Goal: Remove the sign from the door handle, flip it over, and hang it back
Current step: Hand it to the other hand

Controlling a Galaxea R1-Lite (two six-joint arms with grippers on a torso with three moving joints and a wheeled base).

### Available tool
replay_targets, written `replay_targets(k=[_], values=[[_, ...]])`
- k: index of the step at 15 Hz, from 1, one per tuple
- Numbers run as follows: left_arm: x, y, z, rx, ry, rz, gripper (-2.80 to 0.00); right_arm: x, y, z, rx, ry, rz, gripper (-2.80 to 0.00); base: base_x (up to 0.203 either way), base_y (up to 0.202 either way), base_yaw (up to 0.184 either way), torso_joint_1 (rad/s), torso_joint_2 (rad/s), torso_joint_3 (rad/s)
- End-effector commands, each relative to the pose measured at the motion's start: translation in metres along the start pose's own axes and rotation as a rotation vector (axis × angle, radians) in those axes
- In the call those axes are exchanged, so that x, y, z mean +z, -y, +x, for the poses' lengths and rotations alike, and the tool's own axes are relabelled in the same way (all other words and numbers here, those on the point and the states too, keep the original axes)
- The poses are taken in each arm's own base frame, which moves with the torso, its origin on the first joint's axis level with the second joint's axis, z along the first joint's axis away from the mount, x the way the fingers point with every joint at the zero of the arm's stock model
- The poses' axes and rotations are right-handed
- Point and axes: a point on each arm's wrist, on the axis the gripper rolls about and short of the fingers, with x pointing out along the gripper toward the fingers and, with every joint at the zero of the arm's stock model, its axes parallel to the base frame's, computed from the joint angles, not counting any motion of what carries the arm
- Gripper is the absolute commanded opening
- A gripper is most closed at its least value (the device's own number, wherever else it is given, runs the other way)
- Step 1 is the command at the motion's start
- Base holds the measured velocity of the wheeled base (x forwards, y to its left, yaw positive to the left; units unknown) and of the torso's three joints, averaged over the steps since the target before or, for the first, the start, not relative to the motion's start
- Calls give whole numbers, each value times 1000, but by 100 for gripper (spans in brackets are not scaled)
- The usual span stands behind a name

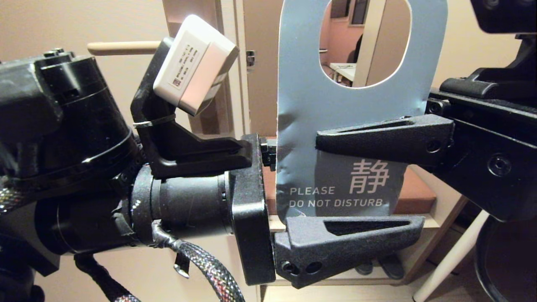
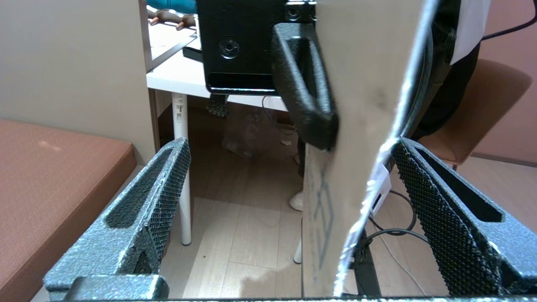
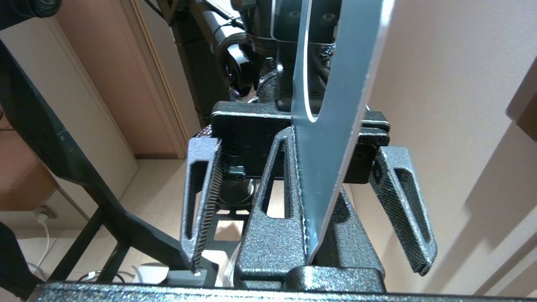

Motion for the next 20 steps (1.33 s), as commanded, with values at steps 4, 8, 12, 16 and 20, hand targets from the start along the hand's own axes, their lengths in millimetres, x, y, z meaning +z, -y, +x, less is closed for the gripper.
replay_targets(k=[4, 8, 12, 16, 20], values=[[0, 1, -1, -3, 1, 3, 0, -1, 0, 1, 4, -1, 1, -280, 0, 0, 0, 0, 0, 0], [-3, 3, 1, -14, -7, -5, -280, 0, 0, 2, 3, 0, 0, -280, 0, 0, 0, 0, 0, 0], [-4, 7, 3, -29, -10, -8, -280, -1, 1, 3, -1, -2, 3, -280, 0, 0, 0, 0, 0, 0], [-4, 7, 2, -29, -11, -8, -280, -1, 4, 6, -1, 17, -11, -280, 0, 0, 0, 0, 0, 0], [-3, 8, 1, -30, -7, -4, -280, -1, 5, 6, -1, 19, -4, -280, 0, 0, 0, 0, 0, 0]])
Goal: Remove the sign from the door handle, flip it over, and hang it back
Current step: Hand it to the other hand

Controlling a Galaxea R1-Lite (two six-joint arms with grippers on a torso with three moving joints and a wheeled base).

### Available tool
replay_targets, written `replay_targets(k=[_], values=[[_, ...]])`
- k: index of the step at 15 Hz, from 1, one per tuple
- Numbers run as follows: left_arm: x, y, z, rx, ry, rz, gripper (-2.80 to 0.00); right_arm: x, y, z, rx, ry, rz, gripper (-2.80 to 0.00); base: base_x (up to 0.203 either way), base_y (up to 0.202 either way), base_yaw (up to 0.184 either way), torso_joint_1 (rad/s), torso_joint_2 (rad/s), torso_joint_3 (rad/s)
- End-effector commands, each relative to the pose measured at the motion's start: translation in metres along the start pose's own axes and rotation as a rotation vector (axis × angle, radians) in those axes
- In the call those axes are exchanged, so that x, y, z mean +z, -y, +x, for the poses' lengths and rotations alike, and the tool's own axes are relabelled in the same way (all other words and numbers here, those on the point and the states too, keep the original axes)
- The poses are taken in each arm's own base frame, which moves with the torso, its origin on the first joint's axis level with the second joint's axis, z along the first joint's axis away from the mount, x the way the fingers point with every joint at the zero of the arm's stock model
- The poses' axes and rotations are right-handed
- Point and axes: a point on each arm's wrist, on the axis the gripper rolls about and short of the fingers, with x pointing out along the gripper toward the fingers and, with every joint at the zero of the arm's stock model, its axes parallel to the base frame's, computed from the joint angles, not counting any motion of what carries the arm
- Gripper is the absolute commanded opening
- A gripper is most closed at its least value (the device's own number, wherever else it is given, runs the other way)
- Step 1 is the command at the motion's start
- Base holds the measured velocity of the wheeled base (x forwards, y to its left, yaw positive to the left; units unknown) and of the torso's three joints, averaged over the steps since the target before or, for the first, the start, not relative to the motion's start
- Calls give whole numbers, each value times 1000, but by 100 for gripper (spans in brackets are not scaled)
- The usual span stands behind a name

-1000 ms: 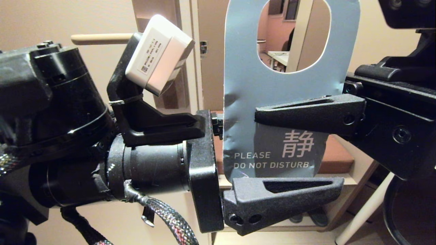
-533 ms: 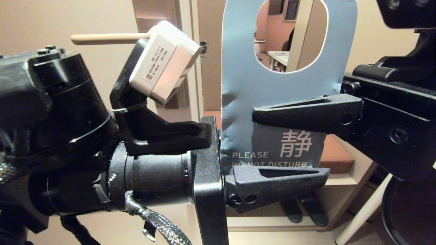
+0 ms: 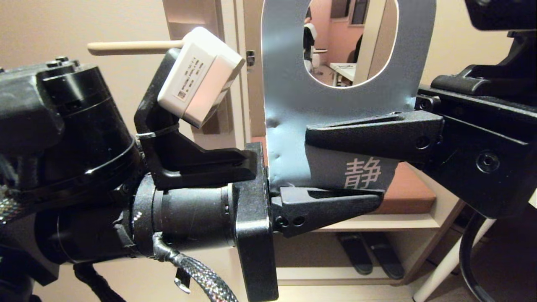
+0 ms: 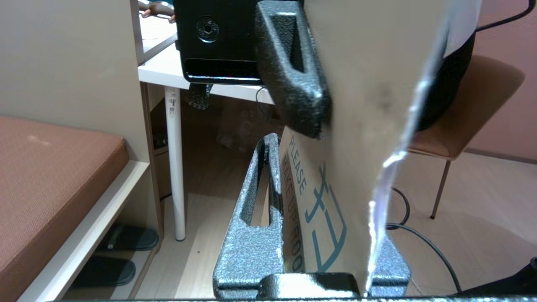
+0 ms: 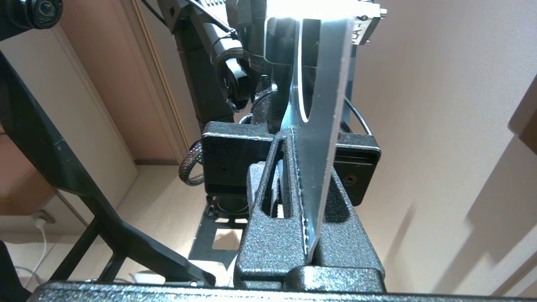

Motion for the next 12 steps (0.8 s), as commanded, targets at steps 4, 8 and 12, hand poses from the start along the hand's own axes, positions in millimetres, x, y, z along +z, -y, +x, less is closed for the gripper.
replay_targets(k=[4, 8, 12], values=[[2, 1, -1, -5, 9, 5, -280, -4, 1, 1, 5, -1, 1, -280, 0, 0, 0, 0, 0, 0], [0, 3, -4, -5, 5, 3, -280, -8, 0, 0, -9, -4, 7, -280, 0, 0, 0, 0, 0, 0], [-3, 6, -10, -3, -1, -3, -280, -8, -1, -2, -20, 0, 4, -280, 0, 0, 0, 0, 0, 0]])
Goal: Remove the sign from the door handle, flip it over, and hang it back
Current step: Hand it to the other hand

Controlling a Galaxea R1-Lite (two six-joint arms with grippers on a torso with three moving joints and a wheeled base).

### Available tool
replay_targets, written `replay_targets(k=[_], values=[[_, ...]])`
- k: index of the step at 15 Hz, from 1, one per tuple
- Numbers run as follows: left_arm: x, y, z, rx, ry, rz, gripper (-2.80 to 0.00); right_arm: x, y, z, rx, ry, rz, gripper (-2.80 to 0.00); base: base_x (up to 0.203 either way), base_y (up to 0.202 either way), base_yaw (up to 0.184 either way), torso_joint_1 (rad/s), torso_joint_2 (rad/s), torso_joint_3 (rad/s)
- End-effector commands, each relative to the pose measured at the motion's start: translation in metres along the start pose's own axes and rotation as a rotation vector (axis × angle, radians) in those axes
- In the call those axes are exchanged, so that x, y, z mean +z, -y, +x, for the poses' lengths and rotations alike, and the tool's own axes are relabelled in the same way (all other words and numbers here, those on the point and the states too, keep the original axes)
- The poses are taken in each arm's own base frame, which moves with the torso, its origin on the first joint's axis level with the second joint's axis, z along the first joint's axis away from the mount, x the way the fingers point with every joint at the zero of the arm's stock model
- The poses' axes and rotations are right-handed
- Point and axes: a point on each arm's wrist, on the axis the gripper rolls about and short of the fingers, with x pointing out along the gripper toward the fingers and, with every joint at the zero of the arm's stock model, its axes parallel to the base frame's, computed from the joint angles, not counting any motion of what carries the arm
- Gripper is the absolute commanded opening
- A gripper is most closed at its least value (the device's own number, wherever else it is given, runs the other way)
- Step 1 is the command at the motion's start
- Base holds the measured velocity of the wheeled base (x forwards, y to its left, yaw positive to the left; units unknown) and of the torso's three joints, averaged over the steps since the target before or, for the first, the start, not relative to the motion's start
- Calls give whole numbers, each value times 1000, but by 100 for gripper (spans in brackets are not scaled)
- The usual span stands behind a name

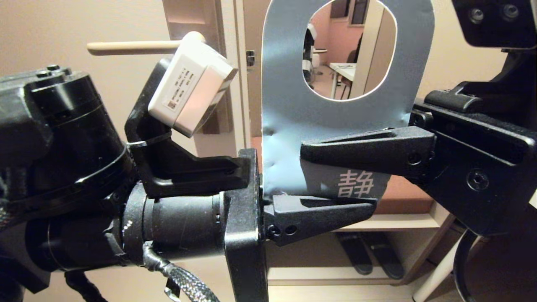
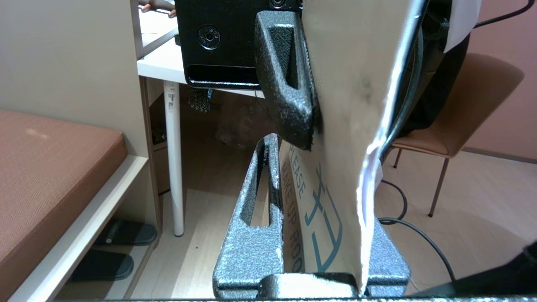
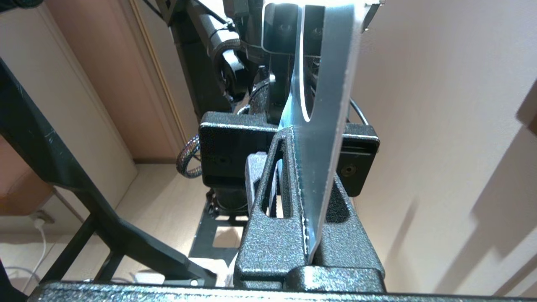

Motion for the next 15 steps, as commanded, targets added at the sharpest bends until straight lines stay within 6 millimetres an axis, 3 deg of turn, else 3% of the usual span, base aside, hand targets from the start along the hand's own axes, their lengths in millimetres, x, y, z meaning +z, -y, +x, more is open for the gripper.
replay_targets(k=[1, 9, 10, 15], values=[[0, 3, -4, -5, 2, 0, -280, 1, -2, -2, 2, 6, -7, -280, 0, 0, 0, 0, 0, 0], [0, 3, -4, -2, 4, 1, -280, 1, -4, -4, -19, 10, -8, -280, 0, 0, 0, 0, 0, 0], [0, 3, -5, -2, 3, 1, -280, 1, -5, -4, -21, 11, -8, 0, 0, 0, 0, 0, 0, 0], [0, 2, -4, -1, 1, 0, -280, 2, -5, -5, -26, 14, -5, 0, 0, 0, 0, 0, 0, 0]])
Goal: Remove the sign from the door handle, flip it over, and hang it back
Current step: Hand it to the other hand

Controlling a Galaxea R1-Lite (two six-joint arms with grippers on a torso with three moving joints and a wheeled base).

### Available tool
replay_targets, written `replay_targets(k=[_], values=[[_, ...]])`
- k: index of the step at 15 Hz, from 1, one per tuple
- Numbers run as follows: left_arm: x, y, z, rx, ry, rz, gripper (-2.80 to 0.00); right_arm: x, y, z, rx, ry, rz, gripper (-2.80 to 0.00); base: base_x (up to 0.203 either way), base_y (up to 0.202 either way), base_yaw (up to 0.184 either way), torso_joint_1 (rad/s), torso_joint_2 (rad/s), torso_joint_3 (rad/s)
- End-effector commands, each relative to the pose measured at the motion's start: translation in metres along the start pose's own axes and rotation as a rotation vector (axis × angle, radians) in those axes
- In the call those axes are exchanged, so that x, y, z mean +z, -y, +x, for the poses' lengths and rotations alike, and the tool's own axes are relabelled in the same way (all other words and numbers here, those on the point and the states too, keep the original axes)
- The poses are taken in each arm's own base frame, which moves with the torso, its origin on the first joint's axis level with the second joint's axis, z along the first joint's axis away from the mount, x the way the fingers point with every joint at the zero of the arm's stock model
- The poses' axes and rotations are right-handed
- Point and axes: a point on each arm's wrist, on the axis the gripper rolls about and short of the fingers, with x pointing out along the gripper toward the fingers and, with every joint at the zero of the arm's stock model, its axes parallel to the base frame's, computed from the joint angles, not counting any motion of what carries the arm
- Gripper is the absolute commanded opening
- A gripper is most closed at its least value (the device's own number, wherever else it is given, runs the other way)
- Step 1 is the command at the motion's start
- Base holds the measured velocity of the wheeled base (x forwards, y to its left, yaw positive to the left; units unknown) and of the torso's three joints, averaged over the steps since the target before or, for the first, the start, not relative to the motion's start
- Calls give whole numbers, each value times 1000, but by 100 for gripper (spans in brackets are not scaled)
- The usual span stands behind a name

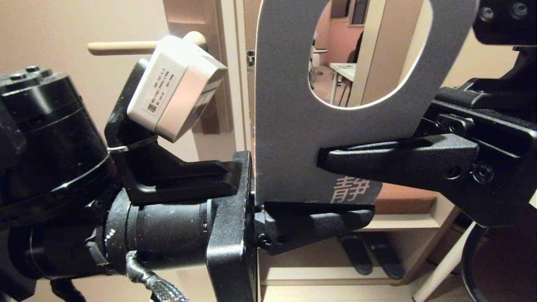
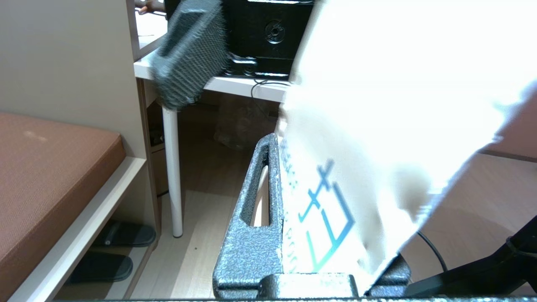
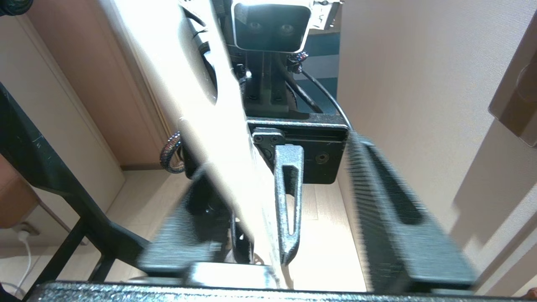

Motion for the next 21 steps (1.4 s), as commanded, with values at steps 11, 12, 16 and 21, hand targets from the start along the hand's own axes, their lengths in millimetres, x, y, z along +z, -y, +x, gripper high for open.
replay_targets(k=[11, 12, 16, 21], values=[[1, -4, -3, 19, 6, 2, -280, -2, -7, -14, -25, 6, -3, 0, 0, 0, 0, 0, 0, 0], [1, -4, -3, 19, 7, 3, -280, -3, -8, -16, -28, 5, -1, 0, 0, 0, 0, 0, 0, 0], [0, -4, -5, 25, 3, 2, -280, -4, -3, -29, -84, 11, 1, 0, 0, 0, 0, 0, 0, 0], [-3, -9, -18, 71, 0, 0, -280, -3, 1, -52, -178, 28, 0, 0, 0, 0, 0, 0, 0, 0]])
